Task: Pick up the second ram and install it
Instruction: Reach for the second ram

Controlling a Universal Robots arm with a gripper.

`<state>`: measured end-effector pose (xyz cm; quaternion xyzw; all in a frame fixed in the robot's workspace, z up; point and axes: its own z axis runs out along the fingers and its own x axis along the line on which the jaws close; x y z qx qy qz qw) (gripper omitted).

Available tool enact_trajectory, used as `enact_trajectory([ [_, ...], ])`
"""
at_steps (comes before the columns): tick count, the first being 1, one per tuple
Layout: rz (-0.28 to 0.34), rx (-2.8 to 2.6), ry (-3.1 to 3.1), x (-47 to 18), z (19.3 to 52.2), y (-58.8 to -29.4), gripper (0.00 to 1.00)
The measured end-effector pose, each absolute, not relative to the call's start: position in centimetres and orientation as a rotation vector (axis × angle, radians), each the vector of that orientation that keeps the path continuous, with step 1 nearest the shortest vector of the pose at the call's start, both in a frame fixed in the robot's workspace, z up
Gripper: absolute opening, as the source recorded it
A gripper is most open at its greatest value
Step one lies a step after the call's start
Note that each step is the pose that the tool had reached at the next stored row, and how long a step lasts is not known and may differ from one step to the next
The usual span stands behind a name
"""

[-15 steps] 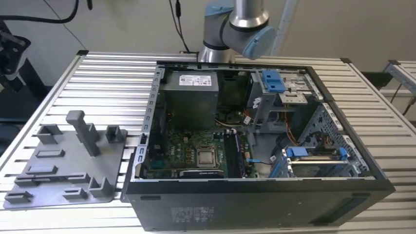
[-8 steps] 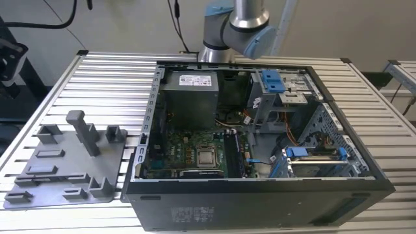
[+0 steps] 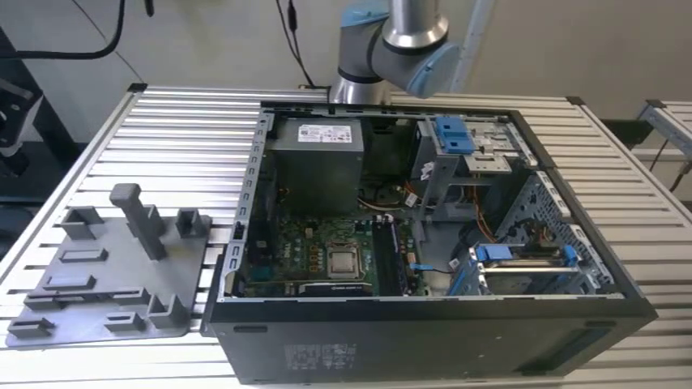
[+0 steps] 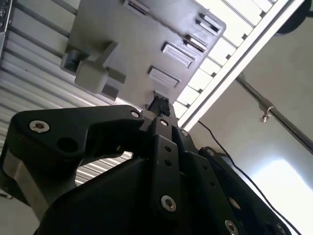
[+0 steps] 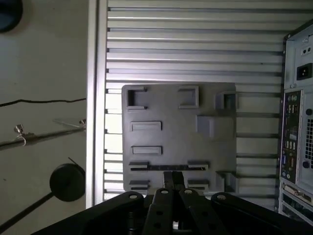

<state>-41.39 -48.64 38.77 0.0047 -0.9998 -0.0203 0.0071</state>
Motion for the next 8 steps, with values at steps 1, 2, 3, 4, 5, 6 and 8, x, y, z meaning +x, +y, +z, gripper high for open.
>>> enact_trajectory([
  [1, -0.064, 0.017, -3.127, -41.4, 38.7, -48.8, 0.11],
  [2, -0.063, 0.018, -3.127, -41.4, 38.7, -49.0, 0.11],
  [3, -0.063, 0.020, -3.127, -41.3, 38.6, -49.2, 0.11],
  [4, -0.063, 0.022, -3.127, -41.3, 38.6, -49.4, 0.11],
  [5, -0.063, 0.024, -3.127, -41.3, 38.5, -49.5, 0.11],
  [6, -0.063, 0.026, -3.127, -41.3, 38.4, -49.6, 0.11],
  [8, -0.063, 0.029, -3.127, -41.3, 38.3, -49.8, 0.11],
])
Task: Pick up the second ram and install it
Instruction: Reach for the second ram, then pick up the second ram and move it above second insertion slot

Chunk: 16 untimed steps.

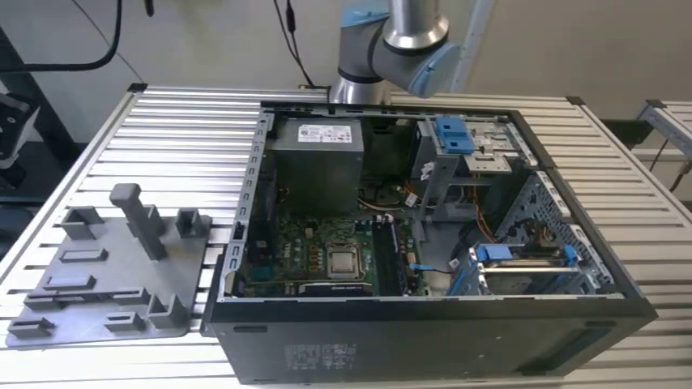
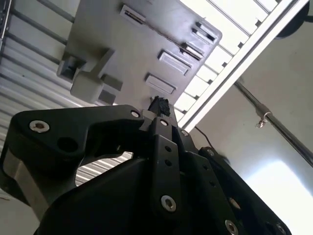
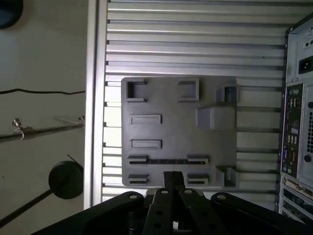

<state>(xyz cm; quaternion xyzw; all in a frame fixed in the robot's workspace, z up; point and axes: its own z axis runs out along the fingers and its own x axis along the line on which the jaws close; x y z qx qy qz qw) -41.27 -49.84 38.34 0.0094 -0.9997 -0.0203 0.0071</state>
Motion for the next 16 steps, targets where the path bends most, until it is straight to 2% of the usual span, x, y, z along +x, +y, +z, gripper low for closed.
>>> enact_trajectory([
  [16, -0.063, 0.036, -3.125, -41.26, 38.17, -50.02, 0.11],
])
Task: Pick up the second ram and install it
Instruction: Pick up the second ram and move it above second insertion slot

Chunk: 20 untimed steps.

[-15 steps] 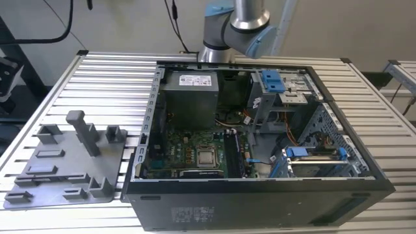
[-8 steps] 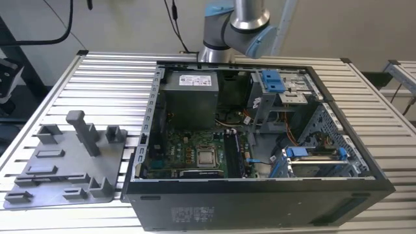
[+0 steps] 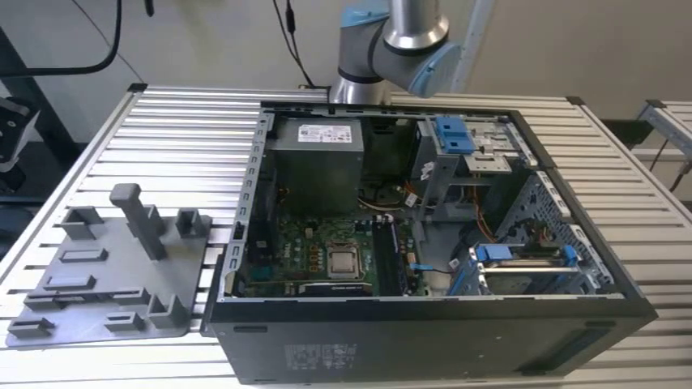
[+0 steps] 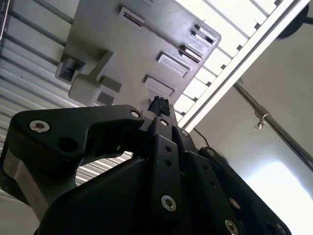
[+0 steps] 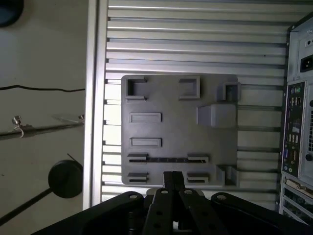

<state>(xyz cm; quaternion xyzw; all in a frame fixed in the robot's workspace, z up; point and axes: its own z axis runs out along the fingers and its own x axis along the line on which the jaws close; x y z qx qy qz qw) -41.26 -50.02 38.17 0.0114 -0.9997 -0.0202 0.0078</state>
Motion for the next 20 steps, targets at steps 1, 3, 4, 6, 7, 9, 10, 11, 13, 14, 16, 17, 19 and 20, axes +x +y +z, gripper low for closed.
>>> enact_trajectory([
  [1, -0.063, 0.036, -3.125, -41.26, 38.17, -50.02, 0.11],
  [3, -0.063, 0.036, -3.125, -41.26, 38.18, -50.03, 0.11],
  [4, -0.063, 0.036, -3.125, -41.26, 38.17, -50.02, 0.11],
  [6, -0.062, 0.040, -3.125, -41.26, 38.17, -50.03, 0.11],
  [7, -0.061, 0.044, -3.125, -41.26, 38.17, -50.03, 0.11],
  [9, -0.059, 0.057, -3.124, -41.28, 38.18, -50.03, 0.11],
  [10, -0.058, 0.065, -3.124, -41.29, 38.18, -50.03, 0.11],
  [11, -0.057, 0.073, -3.124, -41.31, 38.18, -50.03, 0.11],
  [13, -0.051, 0.097, -3.123, -41.32, 38.16, -50.02, 0.11],
  [14, -0.046, 0.110, -3.123, -41.33, 38.17, -50.02, 0.11],
  [16, -0.035, 0.139, -3.121, -41.33, 38.17, -50.03, 0.11],
  [17, -0.030, 0.157, -3.120, -41.34, 38.17, -50.03, 0.11],
  [19, -0.020, 0.195, -3.117, -41.36, 38.18, -50.03, 0.11],
  [20, -0.016, 0.215, -3.116, -41.36, 38.17, -50.03, 0.11],
])
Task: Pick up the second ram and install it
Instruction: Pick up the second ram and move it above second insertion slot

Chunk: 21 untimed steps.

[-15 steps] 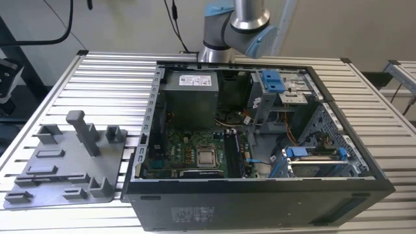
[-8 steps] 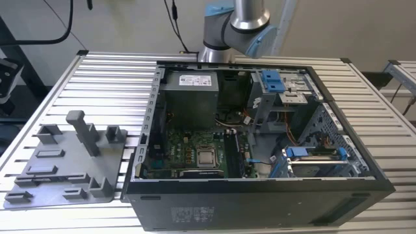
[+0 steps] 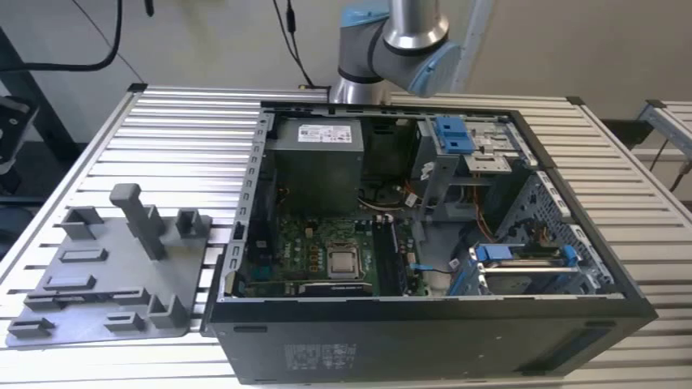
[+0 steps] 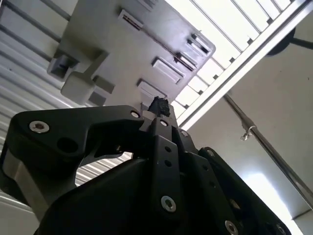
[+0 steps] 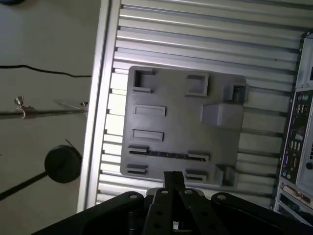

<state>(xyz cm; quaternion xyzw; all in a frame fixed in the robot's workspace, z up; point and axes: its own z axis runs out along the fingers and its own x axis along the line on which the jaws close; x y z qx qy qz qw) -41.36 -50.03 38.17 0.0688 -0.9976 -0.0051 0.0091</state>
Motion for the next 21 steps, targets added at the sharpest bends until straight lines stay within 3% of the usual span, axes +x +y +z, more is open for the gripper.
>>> enact_trajectory([
  [21, -0.003, 0.530, -3.078, -41.41, 38.02, -50.03, 0.11],
])
